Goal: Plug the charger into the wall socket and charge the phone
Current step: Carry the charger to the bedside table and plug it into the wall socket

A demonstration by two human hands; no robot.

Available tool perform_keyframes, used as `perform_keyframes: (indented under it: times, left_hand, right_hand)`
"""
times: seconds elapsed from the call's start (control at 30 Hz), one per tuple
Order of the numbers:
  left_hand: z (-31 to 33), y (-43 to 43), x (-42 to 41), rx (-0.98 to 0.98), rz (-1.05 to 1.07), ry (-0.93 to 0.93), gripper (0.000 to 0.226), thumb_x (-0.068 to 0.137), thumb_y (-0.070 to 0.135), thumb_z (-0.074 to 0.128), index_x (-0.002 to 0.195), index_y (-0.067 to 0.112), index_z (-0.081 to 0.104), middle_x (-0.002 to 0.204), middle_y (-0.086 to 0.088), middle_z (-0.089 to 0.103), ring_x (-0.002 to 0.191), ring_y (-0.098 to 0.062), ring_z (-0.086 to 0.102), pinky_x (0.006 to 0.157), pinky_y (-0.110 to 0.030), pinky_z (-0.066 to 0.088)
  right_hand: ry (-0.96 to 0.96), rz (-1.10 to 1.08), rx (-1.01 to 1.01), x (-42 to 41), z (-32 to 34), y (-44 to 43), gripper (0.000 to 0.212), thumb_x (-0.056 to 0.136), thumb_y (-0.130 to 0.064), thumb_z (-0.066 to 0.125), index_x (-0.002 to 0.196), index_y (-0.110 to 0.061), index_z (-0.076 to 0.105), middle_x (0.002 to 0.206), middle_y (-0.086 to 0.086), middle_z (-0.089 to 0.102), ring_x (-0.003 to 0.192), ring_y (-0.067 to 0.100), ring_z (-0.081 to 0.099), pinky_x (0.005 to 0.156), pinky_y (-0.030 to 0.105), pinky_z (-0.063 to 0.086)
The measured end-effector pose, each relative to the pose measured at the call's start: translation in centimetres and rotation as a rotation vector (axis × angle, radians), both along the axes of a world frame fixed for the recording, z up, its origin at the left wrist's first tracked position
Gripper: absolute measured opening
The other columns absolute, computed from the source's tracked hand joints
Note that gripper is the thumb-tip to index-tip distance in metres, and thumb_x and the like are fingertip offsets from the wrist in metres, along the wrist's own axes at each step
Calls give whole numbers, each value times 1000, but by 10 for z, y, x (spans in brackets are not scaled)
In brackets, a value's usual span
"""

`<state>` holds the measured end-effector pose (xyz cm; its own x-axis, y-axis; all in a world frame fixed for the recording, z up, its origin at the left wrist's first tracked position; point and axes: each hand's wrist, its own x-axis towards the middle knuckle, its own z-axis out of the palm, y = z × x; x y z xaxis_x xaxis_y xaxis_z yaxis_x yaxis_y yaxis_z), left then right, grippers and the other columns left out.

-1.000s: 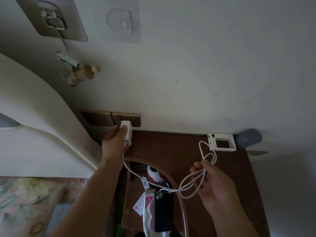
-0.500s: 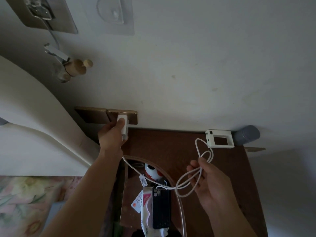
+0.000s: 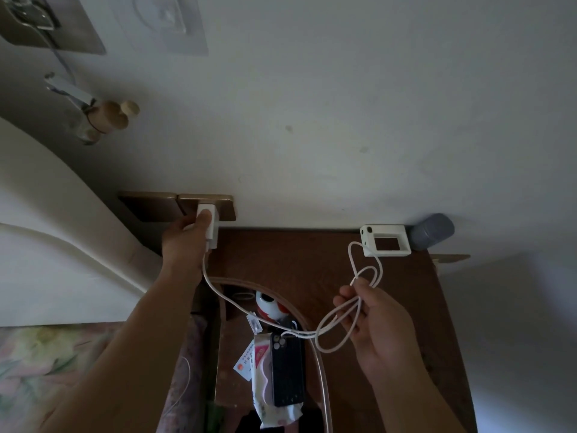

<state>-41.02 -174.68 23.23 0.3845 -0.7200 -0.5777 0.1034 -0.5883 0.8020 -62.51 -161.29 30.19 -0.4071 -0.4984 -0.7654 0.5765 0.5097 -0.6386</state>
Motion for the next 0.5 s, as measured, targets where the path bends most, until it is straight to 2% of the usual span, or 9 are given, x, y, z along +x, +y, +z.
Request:
perform_keyframes:
  times: [0.2,0.27,0.33,0.4,0.47,0.5]
  left_hand:
    - [2,16,-5,-10,-133,-171,47,93,37,51,131,10,52,125,-13,59,108,-29,58,86,-39,47]
    - [2,27,-5,-23,-135,-274,47,92,40,51,128,10,55,120,-12,61,101,-25,57,82,-37,45]
    - [3,36,-3,-50,-76,-431,54,84,47,54,126,13,55,121,-11,61,106,-28,57,87,-42,47]
    - [9,45,-4,-117,14,-618,54,80,38,55,128,14,51,130,-14,54,118,-34,50,99,-51,42]
    - [22,56,-14,-249,73,-702,50,80,20,53,129,12,47,134,-17,44,123,-35,42,104,-51,36]
    - [29,61,-21,-330,64,-722,49,79,18,52,127,12,47,134,-17,43,124,-35,41,104,-50,37]
  right_hand:
    - [7,-2,-15,-16,-2,17,24,85,-14,65,107,-4,65,84,9,66,77,21,65,72,35,50]
    - [9,-2,-20,-22,-2,22,29,80,-10,69,108,-5,64,83,8,66,75,20,64,70,34,50]
    - [19,-4,-20,-26,-2,28,30,78,-6,70,107,-10,63,83,8,66,75,20,63,70,34,50]
    - [42,11,-21,-30,-2,33,30,78,-4,70,106,-12,62,82,7,66,73,19,62,70,34,49]
    - [65,32,-29,-36,-3,39,27,80,-5,68,105,-10,62,77,5,64,68,18,61,68,34,48]
    - [78,45,-25,-38,-4,43,24,81,-7,68,105,-8,62,75,5,63,67,18,60,67,34,48]
